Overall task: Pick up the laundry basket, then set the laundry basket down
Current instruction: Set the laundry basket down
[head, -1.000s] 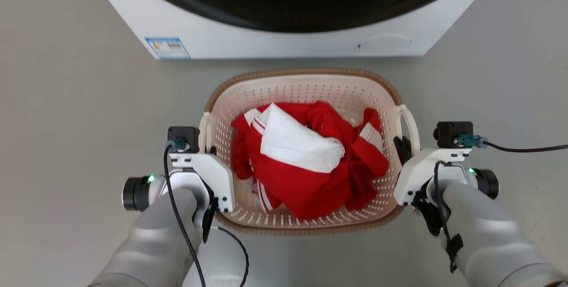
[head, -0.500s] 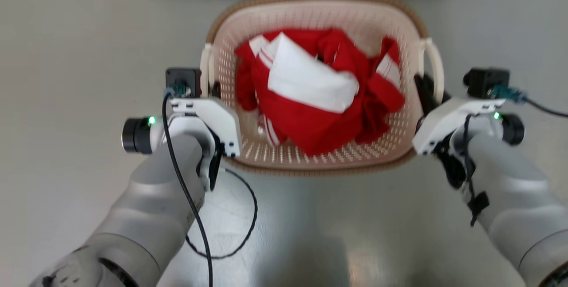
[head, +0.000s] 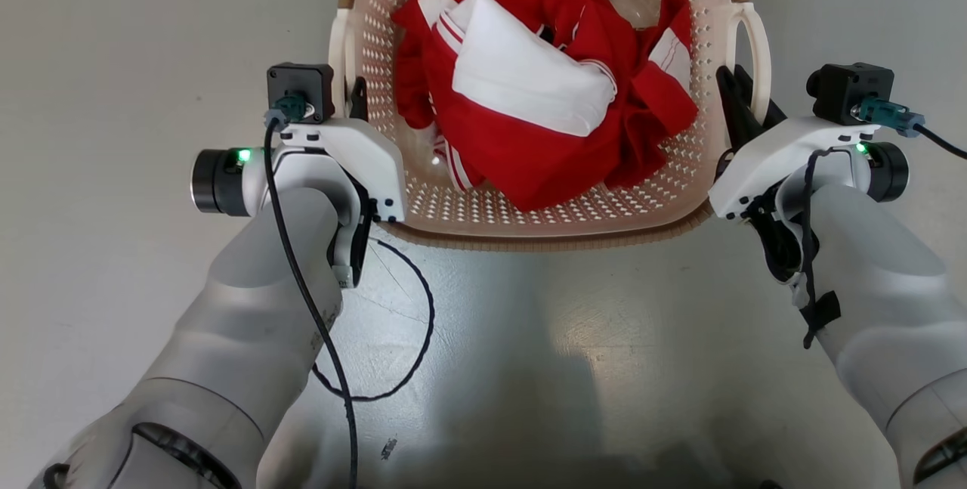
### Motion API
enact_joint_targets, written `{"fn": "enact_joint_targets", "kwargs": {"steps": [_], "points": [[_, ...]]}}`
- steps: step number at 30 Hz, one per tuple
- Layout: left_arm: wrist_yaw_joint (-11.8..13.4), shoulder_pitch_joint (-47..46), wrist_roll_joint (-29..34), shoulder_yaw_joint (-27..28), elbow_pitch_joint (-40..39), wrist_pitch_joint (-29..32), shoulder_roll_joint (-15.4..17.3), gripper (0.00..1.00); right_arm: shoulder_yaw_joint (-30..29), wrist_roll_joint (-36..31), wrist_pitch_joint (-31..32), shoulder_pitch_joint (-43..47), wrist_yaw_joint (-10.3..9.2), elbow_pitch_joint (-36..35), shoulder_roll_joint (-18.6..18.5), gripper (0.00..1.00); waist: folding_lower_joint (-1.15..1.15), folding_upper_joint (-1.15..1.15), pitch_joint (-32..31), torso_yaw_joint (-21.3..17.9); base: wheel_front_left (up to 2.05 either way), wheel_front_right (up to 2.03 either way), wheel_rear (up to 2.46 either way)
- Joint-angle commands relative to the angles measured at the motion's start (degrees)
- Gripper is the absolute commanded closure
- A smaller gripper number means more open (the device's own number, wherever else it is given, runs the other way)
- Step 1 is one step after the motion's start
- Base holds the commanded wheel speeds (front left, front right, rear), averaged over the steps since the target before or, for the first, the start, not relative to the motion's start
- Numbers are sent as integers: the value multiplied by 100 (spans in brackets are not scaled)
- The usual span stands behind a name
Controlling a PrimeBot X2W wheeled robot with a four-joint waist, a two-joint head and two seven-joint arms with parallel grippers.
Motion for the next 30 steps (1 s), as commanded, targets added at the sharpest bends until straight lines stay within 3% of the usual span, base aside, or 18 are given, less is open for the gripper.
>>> {"fn": "enact_joint_targets", "kwargs": {"steps": [1, 11, 30], "points": [[49, -91, 221, 222, -139, -35, 137, 100, 18, -111, -108, 172, 42, -128, 135, 100, 0, 0, 44, -22, 0, 0, 0], [-24, -115, 912, 837, -261, -36, 170, 100, -165, -304, -108, 160, 42, -186, 201, 100, 0, 0, 240, -70, 0, 0, 0], [-199, -119, 1587, 1568, -211, -36, -5, 100, -318, -487, -108, 21, 42, -167, 103, 100, 0, 0, 441, -17, 0, 0, 0]]}}
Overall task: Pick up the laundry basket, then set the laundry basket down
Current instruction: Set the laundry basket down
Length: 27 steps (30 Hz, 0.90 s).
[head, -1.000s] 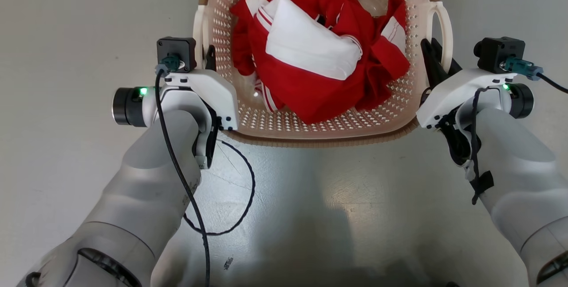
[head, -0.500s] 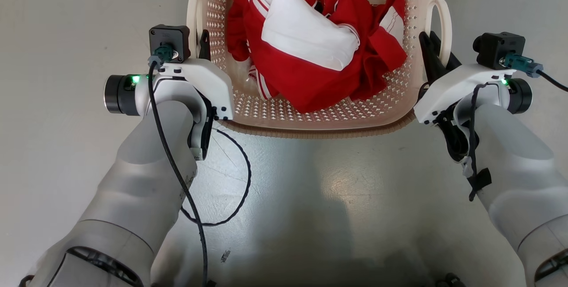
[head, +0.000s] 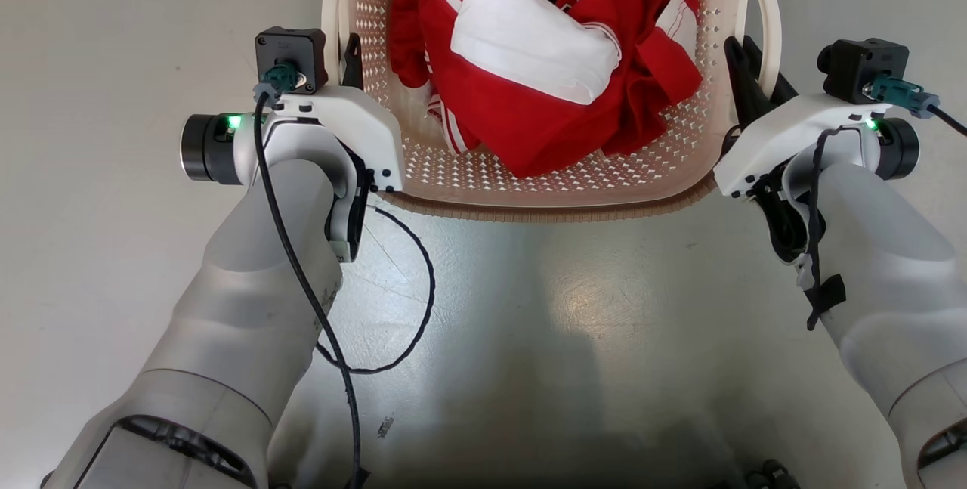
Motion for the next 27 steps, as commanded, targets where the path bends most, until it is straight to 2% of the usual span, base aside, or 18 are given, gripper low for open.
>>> {"fn": "enact_joint_targets", "kwargs": {"steps": [1, 27], "points": [[-45, -52, 96, 146, -65, -38, 132, 100, 77, -79, -62, 146, 42, -70, 63, 100, 0, 0, 25, 1, 0, 0, 0], [-206, -75, 616, 716, -23, -38, 74, 100, 37, -108, -62, 93, 42, -47, 98, 100, 0, 0, 253, -35, 0, 0, 0]]}}
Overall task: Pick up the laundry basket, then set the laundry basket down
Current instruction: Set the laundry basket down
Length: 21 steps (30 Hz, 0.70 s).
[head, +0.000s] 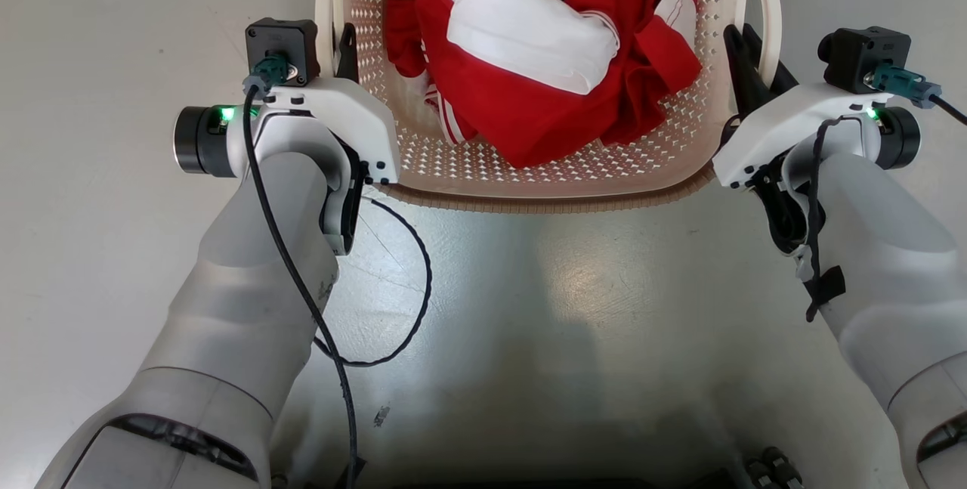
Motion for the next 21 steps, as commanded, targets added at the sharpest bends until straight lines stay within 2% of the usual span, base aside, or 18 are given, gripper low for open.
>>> {"fn": "enact_joint_targets", "kwargs": {"steps": [1, 21], "points": [[-17, -48, 60, 110, -73, -37, 132, 100, 76, -47, -62, 196, 42, -52, 86, 100, 0, 0, 5, -4, 0, 0, 0], [-22, -83, 61, 169, -161, -37, 131, 100, 47, -95, -62, 130, 42, -74, 57, 100, 0, 0, 161, -24, 0, 0, 0]]}}
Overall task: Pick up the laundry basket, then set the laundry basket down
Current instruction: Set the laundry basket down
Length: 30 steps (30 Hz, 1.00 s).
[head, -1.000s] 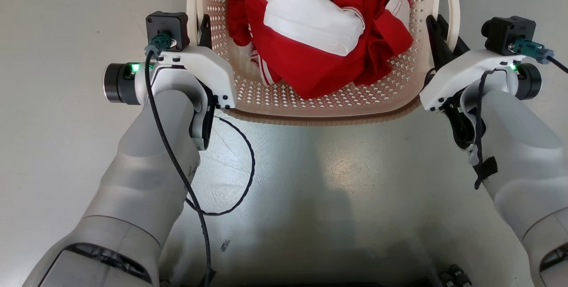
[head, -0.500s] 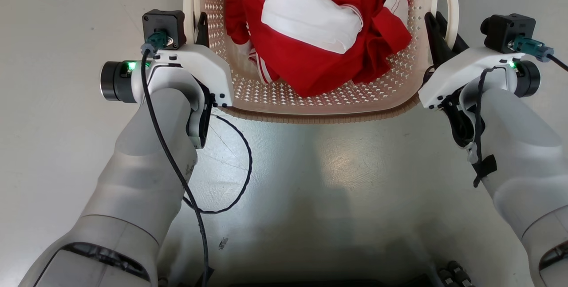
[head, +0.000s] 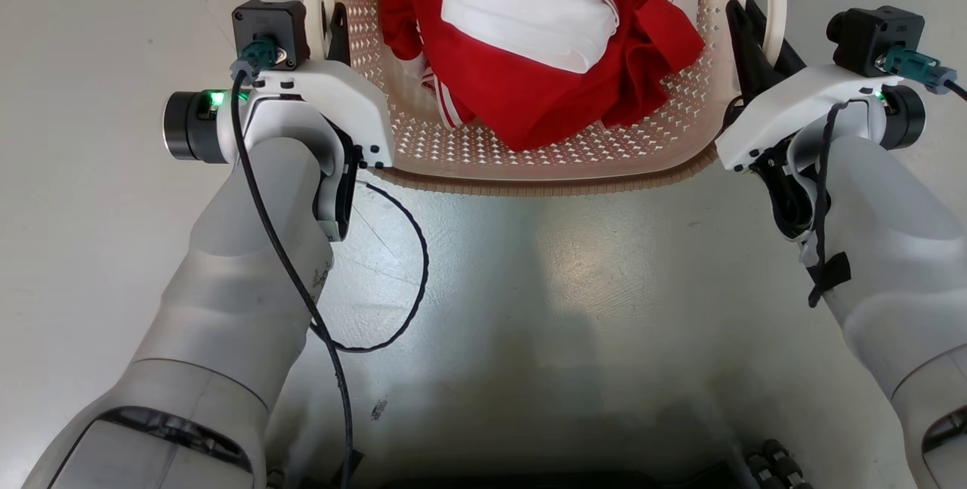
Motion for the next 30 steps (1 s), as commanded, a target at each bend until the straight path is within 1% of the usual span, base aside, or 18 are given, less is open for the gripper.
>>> {"fn": "enact_joint_targets", "kwargs": {"steps": [1, 3, 4, 5, 6, 7, 8, 9, 10, 11, 12, 30], "points": [[-18, 21, 18, 72, -86, -36, 120, 100, 90, -87, 15, 251, 34, 26, 83, 100, 0, 0, 5, -1, 0, 0, 0], [-16, 22, 6, 78, -85, -36, 120, 100, 86, -89, 15, 248, 34, 30, 84, 100, 0, 0, 10, -6, 0, 0, 0], [-12, 21, 3, 80, -86, -36, 120, 82, 83, -88, 15, 247, 34, 35, 87, 100, 0, 0, 12, -7, 0, 0, 0], [-4, 22, 2, 80, -87, -36, 119, 59, 83, -86, 15, 248, 34, 44, 92, 100, 0, 0, 12, -8, 0, 0, 0], [5, 23, 1, 82, -87, -36, 119, 24, 85, -81, 15, 248, 34, 56, 97, 87, 0, 0, 12, -9, 0, 0, 0], [14, 26, 1, 82, -86, -36, 119, 9, 89, -70, 15, 249, 34, 76, 107, 75, 0, 0, 10, -11, 0, 0, 0], [21, 29, 2, 80, -83, -36, 119, 0, 99, -62, 15, 249, 34, 92, 116, 65, 0, 0, 6, -13, 0, 0, 0], [26, 34, 0, 80, -77, -36, 119, 0, 106, -54, 15, 246, 34, 102, 122, 50, 0, 0, 2, -15, 0, 0, 0], [29, 38, -4, 80, -68, -36, 119, 0, 110, -48, 15, 243, 34, 110, 126, 22, 0, 0, -3, -18, 0, 0, 0], [31, 41, -7, 78, -59, -36, 119, 0, 114, -42, 15, 243, 34, 120, 131, 6, 0, 0, -9, -20, 0, 0, 0], [31, 42, -12, 77, -51, -36, 119, 0, 119, -34, 15, 243, 34, 131, 137, 0, 0, 0, -15, -22, 0, 0, 0], [76, 60, -20, 115, -13, -36, 119, 0, 11, -9, 15, 266, 34, 54, 131, 0, 0, 0, -149, -36, 0, 0, 0]]}}
